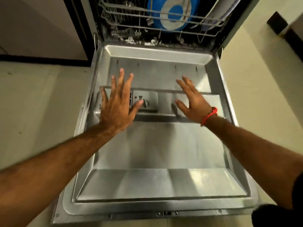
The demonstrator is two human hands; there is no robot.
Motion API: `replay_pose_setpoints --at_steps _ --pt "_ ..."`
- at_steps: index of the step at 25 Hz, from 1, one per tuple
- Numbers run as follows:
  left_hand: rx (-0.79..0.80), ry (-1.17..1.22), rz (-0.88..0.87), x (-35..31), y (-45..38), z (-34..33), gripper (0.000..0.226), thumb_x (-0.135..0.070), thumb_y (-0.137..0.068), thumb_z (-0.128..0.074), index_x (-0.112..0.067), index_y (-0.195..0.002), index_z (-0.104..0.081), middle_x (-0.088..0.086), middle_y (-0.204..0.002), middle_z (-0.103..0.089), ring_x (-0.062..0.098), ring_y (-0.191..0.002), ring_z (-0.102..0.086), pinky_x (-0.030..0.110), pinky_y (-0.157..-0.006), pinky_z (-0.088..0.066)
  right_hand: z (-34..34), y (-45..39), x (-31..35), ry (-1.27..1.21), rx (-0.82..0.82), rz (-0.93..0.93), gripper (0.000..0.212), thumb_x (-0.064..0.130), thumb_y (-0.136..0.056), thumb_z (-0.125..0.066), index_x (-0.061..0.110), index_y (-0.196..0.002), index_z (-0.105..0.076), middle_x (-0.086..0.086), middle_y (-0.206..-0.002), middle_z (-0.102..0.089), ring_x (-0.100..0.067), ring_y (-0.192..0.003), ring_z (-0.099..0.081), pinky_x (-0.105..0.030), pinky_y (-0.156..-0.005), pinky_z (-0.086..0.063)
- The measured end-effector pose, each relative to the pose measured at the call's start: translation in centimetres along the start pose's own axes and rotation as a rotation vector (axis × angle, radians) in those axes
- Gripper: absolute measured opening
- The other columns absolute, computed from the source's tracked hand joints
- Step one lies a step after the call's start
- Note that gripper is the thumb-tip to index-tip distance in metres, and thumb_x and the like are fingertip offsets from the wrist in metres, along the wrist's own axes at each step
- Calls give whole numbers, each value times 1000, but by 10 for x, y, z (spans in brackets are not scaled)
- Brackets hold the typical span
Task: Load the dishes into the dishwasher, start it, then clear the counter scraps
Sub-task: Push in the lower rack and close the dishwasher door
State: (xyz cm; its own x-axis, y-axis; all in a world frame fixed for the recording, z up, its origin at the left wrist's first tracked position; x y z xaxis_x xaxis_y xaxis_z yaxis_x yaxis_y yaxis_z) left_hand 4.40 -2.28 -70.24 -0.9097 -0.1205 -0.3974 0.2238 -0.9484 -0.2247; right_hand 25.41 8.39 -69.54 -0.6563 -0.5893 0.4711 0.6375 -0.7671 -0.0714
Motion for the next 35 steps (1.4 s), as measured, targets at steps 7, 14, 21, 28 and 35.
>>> replay_pose_setpoints --at_steps 7,14,21,28,35 --pt "83 -196 -106 -1 101 -4 80 -73 -96 -23 -34 -161 3 -6 -169 15 25 -156 8 72 -117 -9 -27 79 16 41 13 32 70 39 -98 -54 16 -156 -21 -10 -164 -11 -26 -152 -11 -51 -122 -17" --pt "186 -400 -182 -12 173 9 91 -86 -88 -15 -35 -160 6 -2 -168 20 30 -156 6 80 -110 -12 -33 176 59 35 133 166 94 73 -84 -44 22 -157 -14 -8 -166 -4 -25 -153 -5 -51 -121 -20" --pt "292 -497 -316 -33 262 -17 125 -103 -66 -30 -28 -162 -2 4 -169 9 31 -156 -2 80 -108 -19 -123 253 105 494 347 448 121 96 -66 -34 30 -154 17 -9 -164 16 -35 -152 2 -59 -118 -18" --pt "335 -584 -335 -31 273 -28 106 -93 -75 -33 -31 -160 -22 1 -169 -14 33 -151 -26 74 -106 -30 -123 255 107 561 252 436 108 65 -75 -63 28 -157 -3 -9 -163 -17 -35 -146 -25 -58 -110 -31" --pt "368 -559 -321 -46 267 4 103 -88 -79 -44 -31 -160 -17 -8 -166 -21 25 -152 -26 57 -117 -31 -74 266 134 489 183 546 84 62 -87 -56 24 -155 -26 2 -159 -32 -28 -141 -40 -46 -106 -43"
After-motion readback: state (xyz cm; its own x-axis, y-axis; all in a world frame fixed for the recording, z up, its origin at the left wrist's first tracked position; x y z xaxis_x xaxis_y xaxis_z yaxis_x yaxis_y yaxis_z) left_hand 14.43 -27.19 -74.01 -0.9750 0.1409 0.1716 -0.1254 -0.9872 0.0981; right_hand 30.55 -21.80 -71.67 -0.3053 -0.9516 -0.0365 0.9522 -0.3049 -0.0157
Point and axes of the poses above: each hand's wrist, its own y-axis away from the middle knuckle, its own z-axis out of the back of the hand, x = y × z, the point moved 10 cm from there along -y, towards the middle knuckle
